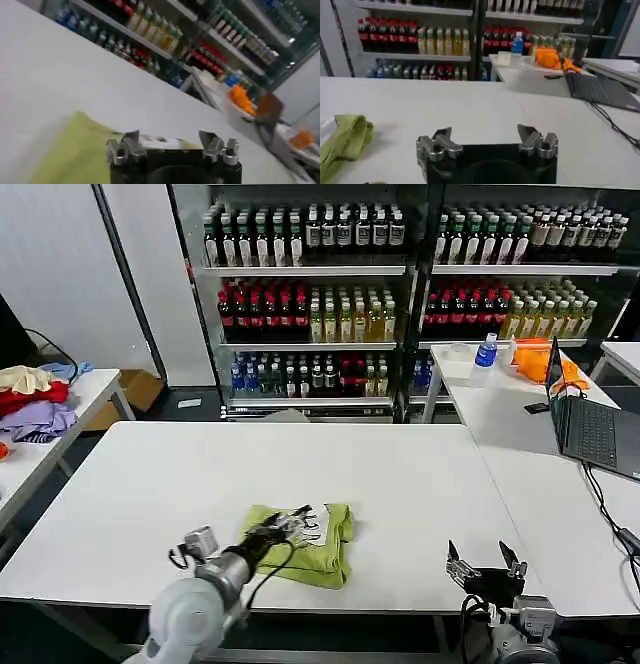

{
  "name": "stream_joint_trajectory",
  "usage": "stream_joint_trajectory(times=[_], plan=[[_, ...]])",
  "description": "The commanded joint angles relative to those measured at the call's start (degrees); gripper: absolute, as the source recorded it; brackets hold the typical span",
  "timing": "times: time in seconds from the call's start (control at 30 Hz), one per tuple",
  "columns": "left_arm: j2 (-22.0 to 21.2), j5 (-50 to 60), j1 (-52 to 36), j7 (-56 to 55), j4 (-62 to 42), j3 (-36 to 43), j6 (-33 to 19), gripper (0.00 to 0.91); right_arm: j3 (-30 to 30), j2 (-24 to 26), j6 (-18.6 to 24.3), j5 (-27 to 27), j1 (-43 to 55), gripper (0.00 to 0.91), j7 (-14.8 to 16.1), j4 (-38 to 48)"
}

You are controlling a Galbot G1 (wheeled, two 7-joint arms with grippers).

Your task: Fold and organize the clothes.

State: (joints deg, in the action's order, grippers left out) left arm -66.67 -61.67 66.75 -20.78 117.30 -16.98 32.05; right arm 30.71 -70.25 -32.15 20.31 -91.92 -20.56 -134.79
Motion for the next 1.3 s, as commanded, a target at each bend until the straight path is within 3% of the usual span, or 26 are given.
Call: stream_joint_trajectory(times=[0.03,0.83,1.13,1.2,1.23,1.3], plan=[[9.76,3.25,2.60,3.31,-4.81,-8.83,1.05,0.907,-0.10,-0.01,-0.02,-0.03,0.00,0.907,0.01,0.00],[0.47,-4.16,-0.40,8.08,-15.14,-1.77,1.03,0.907,2.31,0.09,1.53,-1.70,-3.84,0.907,-0.04,-2.88],[-0.09,-7.88,-0.67,10.85,-16.19,-3.00,1.07,0.907,3.29,0.12,1.77,-1.62,-5.56,0.907,-0.03,-4.30],[-0.20,-9.30,-0.86,11.30,-16.80,-3.42,1.09,0.786,3.26,0.04,1.77,-1.63,-5.74,0.907,-0.05,-4.52],[-0.23,-9.69,-0.90,11.44,-17.14,-3.55,1.09,0.514,3.24,0.00,1.77,-1.64,-5.80,0.907,-0.07,-4.64],[-0.24,-10.78,-0.79,11.99,-17.59,-3.81,1.09,0.333,3.23,-0.07,1.70,-1.64,-5.99,0.907,-0.09,-4.97]])
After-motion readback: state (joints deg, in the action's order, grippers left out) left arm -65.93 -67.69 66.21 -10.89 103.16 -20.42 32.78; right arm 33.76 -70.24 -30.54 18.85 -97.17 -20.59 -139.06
